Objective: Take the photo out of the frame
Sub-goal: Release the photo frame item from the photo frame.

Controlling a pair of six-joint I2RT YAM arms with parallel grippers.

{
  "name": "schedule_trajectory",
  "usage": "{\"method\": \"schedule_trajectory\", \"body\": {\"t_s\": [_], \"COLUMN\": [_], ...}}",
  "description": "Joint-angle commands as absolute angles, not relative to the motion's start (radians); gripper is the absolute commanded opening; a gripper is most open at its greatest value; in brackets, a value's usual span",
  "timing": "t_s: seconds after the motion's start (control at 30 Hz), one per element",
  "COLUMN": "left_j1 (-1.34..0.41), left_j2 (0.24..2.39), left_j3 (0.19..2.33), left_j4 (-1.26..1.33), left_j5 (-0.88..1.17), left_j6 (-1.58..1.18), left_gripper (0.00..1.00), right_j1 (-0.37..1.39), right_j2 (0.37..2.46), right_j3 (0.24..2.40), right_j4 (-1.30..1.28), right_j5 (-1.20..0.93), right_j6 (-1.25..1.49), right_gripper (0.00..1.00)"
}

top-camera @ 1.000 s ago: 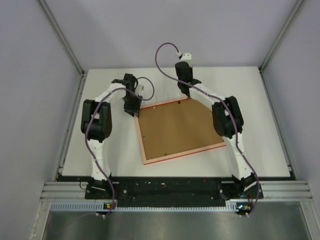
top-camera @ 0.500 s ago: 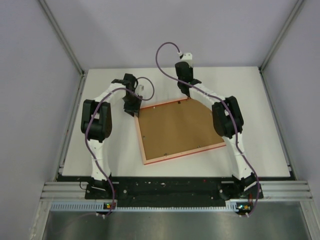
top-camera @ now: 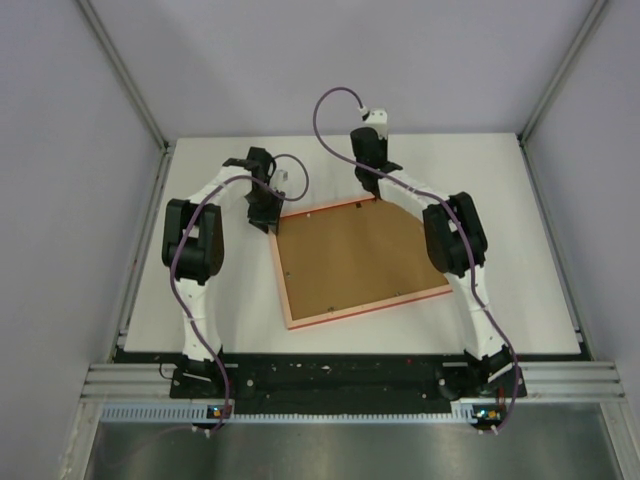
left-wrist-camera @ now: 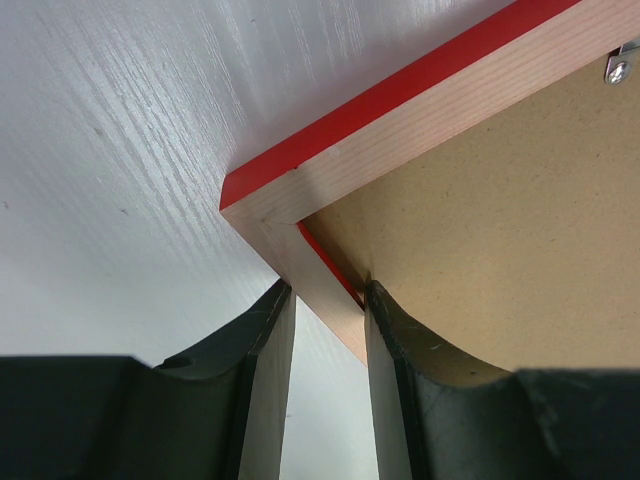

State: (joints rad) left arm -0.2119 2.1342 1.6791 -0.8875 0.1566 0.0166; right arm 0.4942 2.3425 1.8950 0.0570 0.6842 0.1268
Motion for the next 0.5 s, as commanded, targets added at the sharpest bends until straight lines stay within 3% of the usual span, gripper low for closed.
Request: {"method": "schedule_trajectory", "body": {"t_s": [0.0,0.47], "left_j1": [-0.221,-0.222], "left_j2": [2.141,2.141], "left_j3": [1.689,1.692], "left_j4": [-0.884,-0.884], "left_j5": [0.186,0.198], "left_j6": [0.029,0.029], "left_gripper": [0.38,0.38], "right_j1": [0.492,0.512], "right_j2": [2.306,2.309], "right_j3": [1.871,1.881], "right_j4": [0.092,0.095], "right_j5": [0.707,0.666], "right_j6": [0.158,0.181], "right_gripper": [0.00,0.00]}}
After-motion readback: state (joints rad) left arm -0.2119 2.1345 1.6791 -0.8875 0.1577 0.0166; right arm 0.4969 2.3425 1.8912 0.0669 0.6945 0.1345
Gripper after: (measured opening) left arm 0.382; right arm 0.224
